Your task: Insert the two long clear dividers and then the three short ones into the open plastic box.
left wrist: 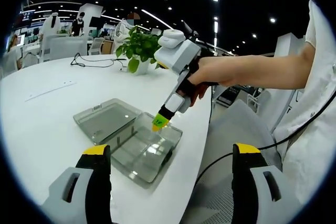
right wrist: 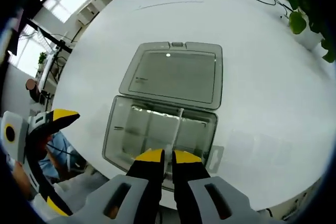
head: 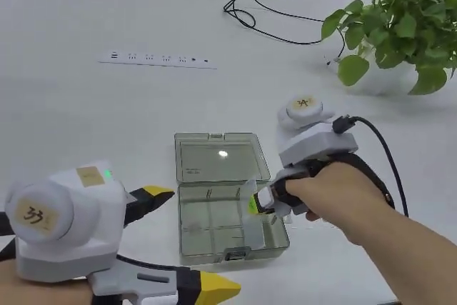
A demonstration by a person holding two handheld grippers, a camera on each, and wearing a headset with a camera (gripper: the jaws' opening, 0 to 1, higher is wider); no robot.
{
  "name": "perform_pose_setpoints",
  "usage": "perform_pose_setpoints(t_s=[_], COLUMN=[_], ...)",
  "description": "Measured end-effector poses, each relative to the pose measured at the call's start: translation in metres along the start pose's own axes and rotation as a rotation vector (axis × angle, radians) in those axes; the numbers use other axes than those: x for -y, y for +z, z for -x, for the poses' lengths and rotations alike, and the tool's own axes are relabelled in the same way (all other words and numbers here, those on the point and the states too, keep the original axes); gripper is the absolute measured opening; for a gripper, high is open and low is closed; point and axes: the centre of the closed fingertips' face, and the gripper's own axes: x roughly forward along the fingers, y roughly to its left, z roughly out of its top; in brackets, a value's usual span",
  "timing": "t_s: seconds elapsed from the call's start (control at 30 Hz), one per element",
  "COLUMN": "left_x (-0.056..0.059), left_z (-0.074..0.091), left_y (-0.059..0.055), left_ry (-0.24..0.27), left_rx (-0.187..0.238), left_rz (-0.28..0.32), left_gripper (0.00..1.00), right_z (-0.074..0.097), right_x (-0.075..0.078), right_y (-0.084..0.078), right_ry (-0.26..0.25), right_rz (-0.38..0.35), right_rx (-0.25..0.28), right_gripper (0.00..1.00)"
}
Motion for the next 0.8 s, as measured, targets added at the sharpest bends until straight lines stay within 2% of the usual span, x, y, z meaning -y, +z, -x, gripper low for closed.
perform_pose_setpoints(t_s=[0.23,0.8], left_x=[0.0006,-0.0013], left_z=[-0.0004,-0.0003], left_y=[0.0,-0.0007], left_ry=[-0.002,0.002], left_rx=[0.002,0.005], left_rz=[0.002,0.01], left_gripper=[0.98,0.98], right_z=[0.0063,0.004], right_x=[0.0029,0.0035], right_y=[0.0074,0.0043], right_ry=[0.019,0.007], right_rz=[-0.039,-0.015], right_rx=[-0.001,0.001], right_gripper=[0.06,0.07])
